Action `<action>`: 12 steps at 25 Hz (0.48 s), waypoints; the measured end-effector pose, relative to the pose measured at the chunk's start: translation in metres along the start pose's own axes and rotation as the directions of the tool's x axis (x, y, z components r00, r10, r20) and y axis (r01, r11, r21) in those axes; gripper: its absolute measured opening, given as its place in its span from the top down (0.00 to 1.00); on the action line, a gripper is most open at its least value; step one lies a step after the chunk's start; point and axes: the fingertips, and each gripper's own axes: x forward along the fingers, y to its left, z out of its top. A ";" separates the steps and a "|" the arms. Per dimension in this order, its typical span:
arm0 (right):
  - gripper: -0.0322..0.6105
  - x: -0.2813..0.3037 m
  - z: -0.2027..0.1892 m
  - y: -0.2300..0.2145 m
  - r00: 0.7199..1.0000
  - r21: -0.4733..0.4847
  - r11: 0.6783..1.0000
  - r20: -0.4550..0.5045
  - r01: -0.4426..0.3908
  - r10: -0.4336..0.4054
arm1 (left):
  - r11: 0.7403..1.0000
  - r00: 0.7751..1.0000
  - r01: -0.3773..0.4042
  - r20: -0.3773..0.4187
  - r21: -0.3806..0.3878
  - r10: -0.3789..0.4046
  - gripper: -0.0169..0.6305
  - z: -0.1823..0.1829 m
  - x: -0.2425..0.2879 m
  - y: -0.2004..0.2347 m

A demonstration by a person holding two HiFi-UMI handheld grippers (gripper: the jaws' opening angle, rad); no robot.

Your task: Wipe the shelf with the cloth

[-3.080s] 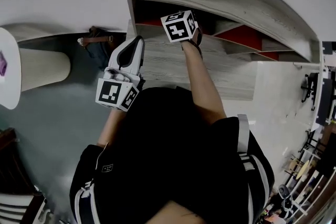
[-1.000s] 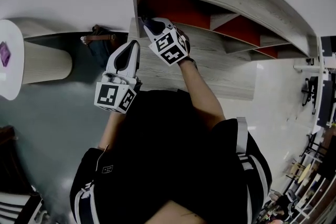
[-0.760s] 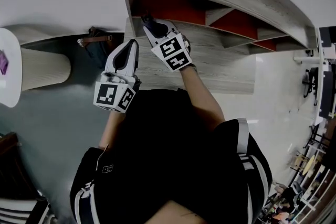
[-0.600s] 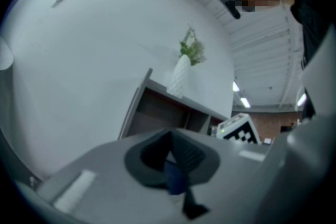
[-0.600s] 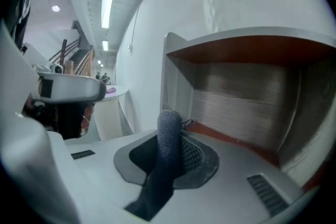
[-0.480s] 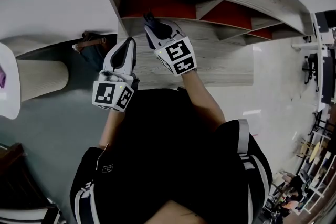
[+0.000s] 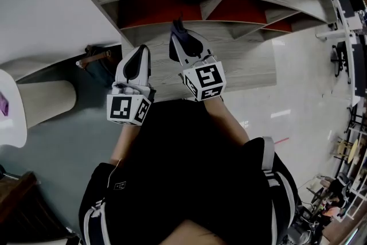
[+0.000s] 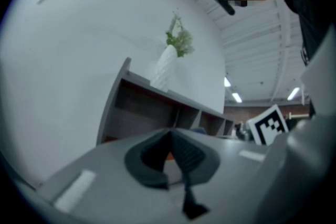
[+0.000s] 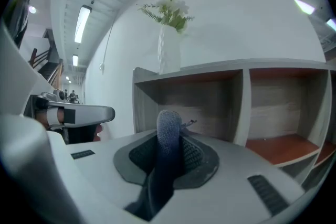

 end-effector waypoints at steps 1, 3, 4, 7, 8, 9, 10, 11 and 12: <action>0.87 -0.005 -0.001 0.000 1.000 0.008 1.000 0.004 0.006 -0.006 | 1.000 1.000 -0.001 -0.003 0.003 0.001 0.97 -0.001 0.001 -0.002; 0.87 -0.013 -0.004 0.000 1.000 0.033 0.999 0.007 0.013 -0.013 | 1.000 1.000 0.005 -0.012 -0.003 -0.005 0.97 -0.004 0.004 -0.004; 0.87 -0.017 -0.005 0.000 1.000 0.049 0.999 0.010 0.017 -0.017 | 1.000 1.000 0.009 -0.017 -0.006 -0.009 0.97 -0.006 0.005 -0.005; 0.87 -0.022 -0.010 -0.002 1.000 0.066 0.998 0.004 0.018 -0.018 | 1.000 1.000 0.016 -0.022 -0.006 -0.016 0.97 -0.007 0.008 -0.005; 0.87 -0.022 -0.012 -0.003 1.000 0.066 0.998 0.001 0.014 -0.014 | 1.000 1.000 0.015 -0.021 -0.005 -0.015 0.97 -0.007 0.009 -0.005; 0.87 -0.022 -0.013 -0.003 1.000 0.064 0.998 -0.001 0.012 -0.012 | 1.000 1.000 0.012 -0.020 -0.005 -0.012 0.97 -0.008 0.009 -0.004; 0.87 -0.022 -0.014 -0.004 1.000 0.063 0.998 -0.001 0.014 -0.014 | 1.000 1.000 0.009 -0.019 -0.006 -0.009 0.97 -0.008 0.009 -0.003; 0.87 -0.023 -0.014 -0.006 1.000 0.060 0.998 0.000 0.020 -0.020 | 1.000 1.000 0.007 -0.019 -0.007 -0.007 0.97 -0.008 0.009 -0.002; 0.87 -0.024 -0.013 -0.007 1.000 0.057 0.998 0.003 0.028 -0.028 | 1.000 1.000 0.005 -0.019 -0.007 -0.005 0.97 -0.008 0.009 -0.002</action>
